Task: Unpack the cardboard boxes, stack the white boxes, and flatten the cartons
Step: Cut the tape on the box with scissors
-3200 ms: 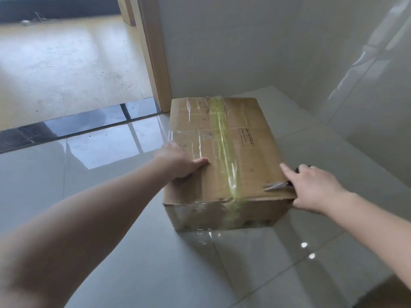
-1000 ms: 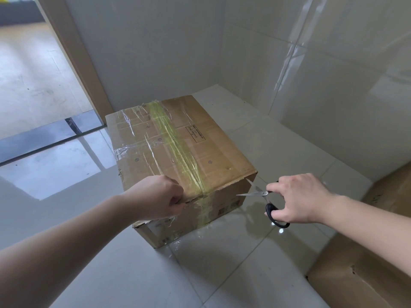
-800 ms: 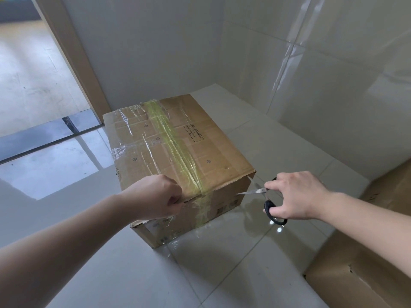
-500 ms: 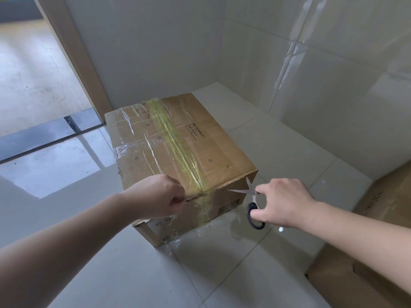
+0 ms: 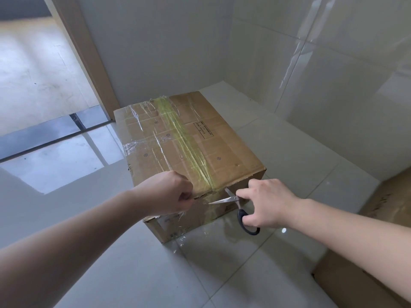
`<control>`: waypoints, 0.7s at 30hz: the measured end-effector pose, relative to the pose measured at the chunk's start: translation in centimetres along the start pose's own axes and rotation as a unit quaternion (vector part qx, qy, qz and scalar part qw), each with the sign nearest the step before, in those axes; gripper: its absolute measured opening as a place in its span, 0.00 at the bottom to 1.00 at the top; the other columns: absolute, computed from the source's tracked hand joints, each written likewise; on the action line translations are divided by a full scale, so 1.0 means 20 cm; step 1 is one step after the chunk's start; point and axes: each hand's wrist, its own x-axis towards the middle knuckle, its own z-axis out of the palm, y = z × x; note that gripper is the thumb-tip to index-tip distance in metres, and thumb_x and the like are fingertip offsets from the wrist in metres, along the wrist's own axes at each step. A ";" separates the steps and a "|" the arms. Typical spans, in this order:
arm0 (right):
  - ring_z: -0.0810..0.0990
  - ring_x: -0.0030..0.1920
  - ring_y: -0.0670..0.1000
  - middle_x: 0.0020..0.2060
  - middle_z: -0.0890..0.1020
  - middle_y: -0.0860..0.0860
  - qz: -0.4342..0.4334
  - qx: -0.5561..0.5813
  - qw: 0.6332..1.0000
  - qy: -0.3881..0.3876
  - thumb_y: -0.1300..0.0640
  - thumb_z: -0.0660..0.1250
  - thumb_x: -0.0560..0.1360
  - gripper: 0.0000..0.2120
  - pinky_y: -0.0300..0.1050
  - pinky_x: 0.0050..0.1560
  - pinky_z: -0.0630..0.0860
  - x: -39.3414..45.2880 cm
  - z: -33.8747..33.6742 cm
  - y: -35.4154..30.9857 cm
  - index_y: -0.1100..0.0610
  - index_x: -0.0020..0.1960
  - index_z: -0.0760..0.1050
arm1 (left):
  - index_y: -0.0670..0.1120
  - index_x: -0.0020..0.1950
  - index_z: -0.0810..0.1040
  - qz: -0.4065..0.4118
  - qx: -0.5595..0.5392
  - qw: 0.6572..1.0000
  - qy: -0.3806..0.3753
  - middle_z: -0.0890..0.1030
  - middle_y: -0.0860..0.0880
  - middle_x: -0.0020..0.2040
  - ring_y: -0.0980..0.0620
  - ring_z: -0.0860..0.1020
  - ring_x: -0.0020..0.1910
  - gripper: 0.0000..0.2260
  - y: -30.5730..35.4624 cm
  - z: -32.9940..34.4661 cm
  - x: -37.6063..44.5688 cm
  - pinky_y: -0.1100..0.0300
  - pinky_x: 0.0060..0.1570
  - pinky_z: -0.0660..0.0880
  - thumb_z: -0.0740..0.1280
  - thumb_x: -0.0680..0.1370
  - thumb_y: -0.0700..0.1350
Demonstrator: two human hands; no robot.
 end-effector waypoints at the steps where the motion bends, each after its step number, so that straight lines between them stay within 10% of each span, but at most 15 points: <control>1: 0.78 0.45 0.54 0.42 0.72 0.49 -0.017 -0.016 1.000 0.004 0.36 0.60 0.67 0.21 0.43 0.39 0.67 0.01 0.00 0.01 0.46 0.55 0.73 | 0.45 0.30 0.70 -0.005 0.002 1.000 -0.003 0.71 0.50 0.29 0.52 0.67 0.28 0.12 0.00 0.00 0.00 0.61 0.28 0.67 0.68 0.72 0.46; 15: 0.78 0.38 0.60 0.36 0.79 0.54 -0.161 -0.070 0.983 0.053 0.52 0.58 0.76 0.09 0.46 0.32 0.65 0.08 -0.03 0.13 0.55 0.47 0.74 | 0.44 0.31 0.72 -0.014 0.000 1.000 -0.010 0.71 0.50 0.29 0.51 0.69 0.28 0.12 0.00 -0.01 -0.01 0.59 0.30 0.69 0.67 0.73 0.45; 21: 0.76 0.43 0.52 0.37 0.75 0.48 -0.119 -0.044 0.991 0.050 0.29 0.61 0.68 0.24 0.44 0.38 0.70 0.08 -0.02 0.09 0.49 0.48 0.74 | 0.43 0.31 0.72 -0.006 -0.006 1.000 -0.004 0.71 0.50 0.29 0.51 0.69 0.28 0.12 0.00 0.00 -0.02 0.60 0.29 0.67 0.67 0.73 0.45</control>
